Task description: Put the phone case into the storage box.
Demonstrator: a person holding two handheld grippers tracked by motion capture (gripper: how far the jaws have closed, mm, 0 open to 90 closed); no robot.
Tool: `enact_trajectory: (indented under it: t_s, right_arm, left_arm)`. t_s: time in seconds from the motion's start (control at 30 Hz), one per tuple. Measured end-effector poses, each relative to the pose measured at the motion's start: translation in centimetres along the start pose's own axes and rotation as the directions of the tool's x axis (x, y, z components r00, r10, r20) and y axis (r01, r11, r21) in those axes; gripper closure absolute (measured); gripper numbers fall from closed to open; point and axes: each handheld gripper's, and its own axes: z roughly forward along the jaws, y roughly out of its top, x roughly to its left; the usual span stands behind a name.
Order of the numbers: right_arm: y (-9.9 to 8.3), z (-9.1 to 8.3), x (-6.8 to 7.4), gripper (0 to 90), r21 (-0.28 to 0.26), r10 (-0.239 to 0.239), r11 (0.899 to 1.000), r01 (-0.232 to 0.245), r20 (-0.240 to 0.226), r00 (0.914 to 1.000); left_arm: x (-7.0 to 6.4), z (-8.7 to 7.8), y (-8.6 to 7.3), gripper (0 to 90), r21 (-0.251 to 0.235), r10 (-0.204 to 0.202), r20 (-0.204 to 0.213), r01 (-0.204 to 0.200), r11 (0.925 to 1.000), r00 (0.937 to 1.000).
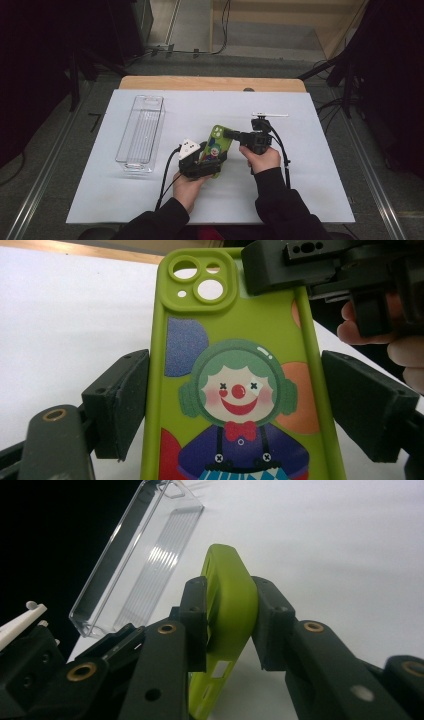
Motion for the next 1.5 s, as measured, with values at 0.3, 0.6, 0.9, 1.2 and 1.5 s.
enact_trajectory:
  t_s: [0.3, 0.6, 0.9, 1.2, 1.5]
  right_arm:
    - [0.0, -0.2, 0.0, 72.1, 0.0, 0.021, 1.0, -0.021, -0.022, 0.9995]
    - [0.2, -0.4, 0.1, 74.2, 0.009, 0.036, 0.999, -0.036, -0.049, 0.9981]
    - [0.3, -0.7, 0.8, 74.9, 0.02, 0.015, 1.0, -0.014, -0.069, 0.9975]
    - [0.5, -1.2, 1.0, 74.9, 0.0, -0.018, 1.0, 0.018, -0.042, 0.9989]
    - [1.0, -2.0, 0.6, 74.8, -0.025, -0.044, 0.999, 0.044, -0.003, 0.999]
  left_arm:
    - [-0.1, 0.1, -0.1, 16.6, -0.004, 0.006, -0.001, -0.006, 1.0, 1.0]
    - [-0.2, 0.1, 0.1, 16.2, 0.007, 0.018, 0.006, -0.018, 0.9998, 0.9998]
    - [-0.2, 0.1, 0.8, 13.6, 0.064, 0.02, 0.026, -0.022, 0.9977, 0.9995]
    - [0.0, -0.2, 1.8, 3.5, 0.148, 0.006, 0.026, -0.009, 0.9889, 0.9996]
    - [0.4, -0.6, 2.3, 3.7, 0.213, 0.008, 0.049, -0.018, 0.9768, 0.9988]
